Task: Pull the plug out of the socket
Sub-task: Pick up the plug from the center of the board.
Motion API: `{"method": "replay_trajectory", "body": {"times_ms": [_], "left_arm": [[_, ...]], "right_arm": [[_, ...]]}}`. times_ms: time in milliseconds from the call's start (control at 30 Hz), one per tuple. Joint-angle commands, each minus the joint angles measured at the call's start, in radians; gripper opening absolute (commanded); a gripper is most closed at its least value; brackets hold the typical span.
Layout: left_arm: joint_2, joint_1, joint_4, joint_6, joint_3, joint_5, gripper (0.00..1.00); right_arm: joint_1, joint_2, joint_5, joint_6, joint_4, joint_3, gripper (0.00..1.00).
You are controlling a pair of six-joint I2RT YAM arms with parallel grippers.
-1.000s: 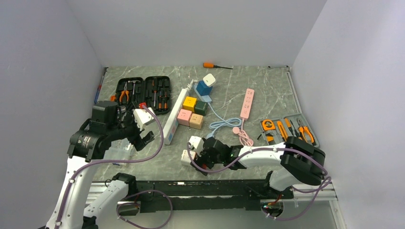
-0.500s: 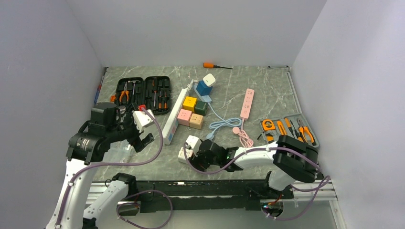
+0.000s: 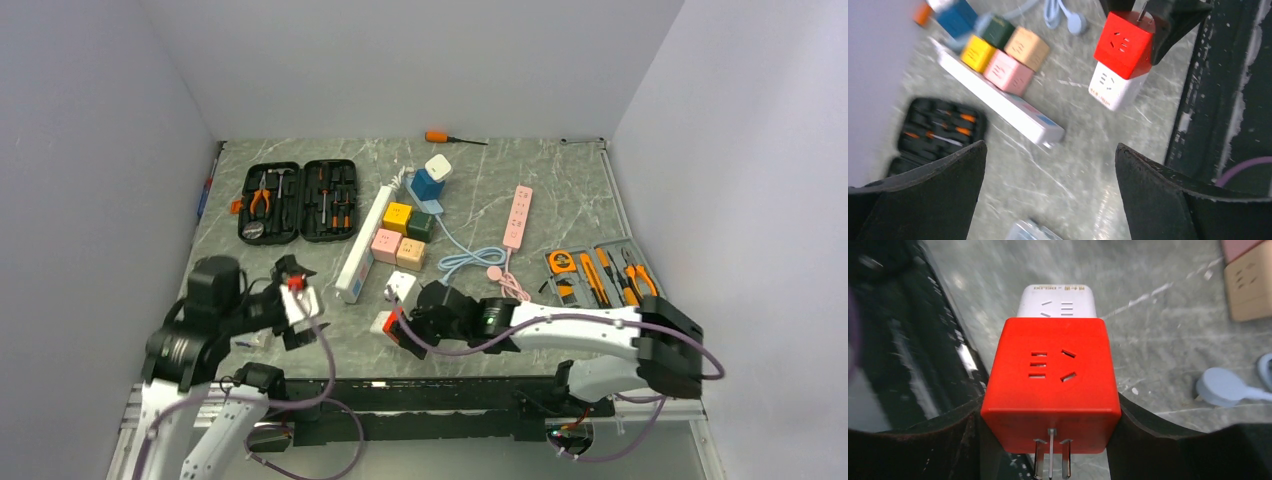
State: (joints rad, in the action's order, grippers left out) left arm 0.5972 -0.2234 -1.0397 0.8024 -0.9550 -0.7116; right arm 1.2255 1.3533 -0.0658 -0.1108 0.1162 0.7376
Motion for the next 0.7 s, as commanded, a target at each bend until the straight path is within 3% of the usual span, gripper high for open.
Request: {"method": "replay_trajectory", "body": {"times_ms": [0, 233, 433, 567, 667], "left_arm": [[-0.127, 0.001, 0.159, 0.137, 0.022, -0.116, 0.99], [-0.01, -0.007, 0.08, 0.313, -0.064, -0.208, 0.99], [-0.052, -0.135, 0.181, 0.401, 0.036, -0.112, 0.99], [-0.059, -0.29, 0.306, 0.334, 0.103, 0.041, 0.99], [-0.032, -0.349, 0.352, 0.266, 0.117, 0.078, 0.99]], "right_arm": [[-0.054, -0.142, 0.103, -0.057, 0.026, 0.123, 0.0], [-0.252, -0.167, 0.461, -0.169, 0.019, 0.177, 0.0], [-0.289, -0.147, 0.511, -0.214, -0.003, 0.256, 0.0], [-0.305, -0.153, 0.509, -0.284, -0.106, 0.254, 0.0], [-0.305, -0.154, 0.49, -0.332, -0.207, 0.24, 0.0]]}}
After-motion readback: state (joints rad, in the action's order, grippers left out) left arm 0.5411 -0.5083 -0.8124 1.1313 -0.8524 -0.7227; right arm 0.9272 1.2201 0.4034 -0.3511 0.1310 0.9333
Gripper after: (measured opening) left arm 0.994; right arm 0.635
